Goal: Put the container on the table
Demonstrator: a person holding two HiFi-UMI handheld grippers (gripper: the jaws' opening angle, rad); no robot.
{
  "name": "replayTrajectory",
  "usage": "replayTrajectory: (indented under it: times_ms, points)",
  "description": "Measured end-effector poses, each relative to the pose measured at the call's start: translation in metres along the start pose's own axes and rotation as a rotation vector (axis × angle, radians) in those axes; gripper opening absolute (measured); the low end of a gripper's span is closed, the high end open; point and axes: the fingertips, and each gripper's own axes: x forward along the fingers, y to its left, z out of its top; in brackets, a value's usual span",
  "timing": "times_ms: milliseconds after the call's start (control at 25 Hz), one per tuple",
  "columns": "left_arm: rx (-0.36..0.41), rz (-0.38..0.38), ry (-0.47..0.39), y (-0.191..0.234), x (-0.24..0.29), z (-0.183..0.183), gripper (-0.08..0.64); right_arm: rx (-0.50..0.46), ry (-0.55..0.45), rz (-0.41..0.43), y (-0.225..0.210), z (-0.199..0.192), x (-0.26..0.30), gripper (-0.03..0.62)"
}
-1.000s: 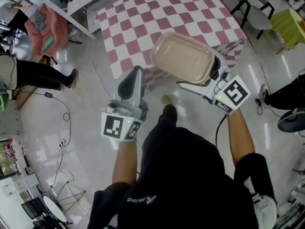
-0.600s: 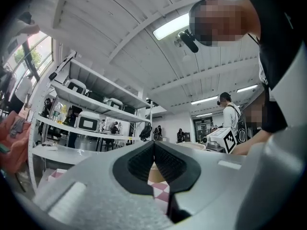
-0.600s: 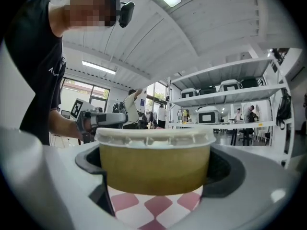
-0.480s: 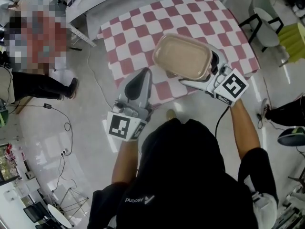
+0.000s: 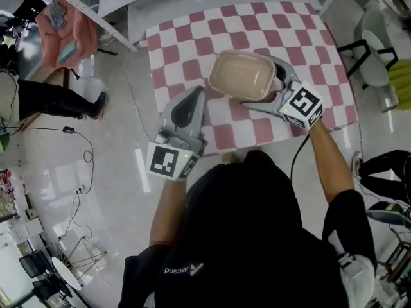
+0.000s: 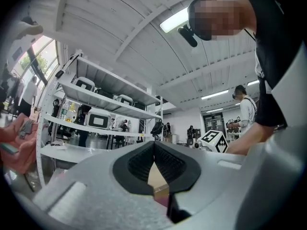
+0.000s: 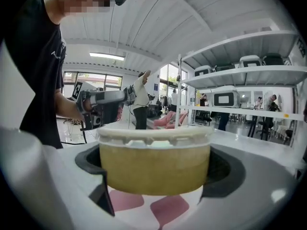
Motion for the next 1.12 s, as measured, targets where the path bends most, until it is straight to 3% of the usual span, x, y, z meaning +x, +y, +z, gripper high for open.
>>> replayTrajectory:
  times_ms: [320,560,920,1120]
  points:
    - [0.014,0.098,0.059,0.015,0.04,-0.032,0.011,-0.005,0.088,0.119,-0.047,-0.047,0.03,0.578]
    - [-0.004,0.131,0.1,0.01,0.053,-0.05,0.011,0.003,0.152,0.189,-0.065,-0.08,0.045,0.58]
    - [-0.01,0.159,0.134,0.014,0.052,-0.064,0.011,-0.018,0.271,0.251,-0.063,-0.116,0.061,0.58]
    - [-0.02,0.166,0.146,0.019,0.05,-0.072,0.011,-0.042,0.407,0.272,-0.064,-0.143,0.058,0.581]
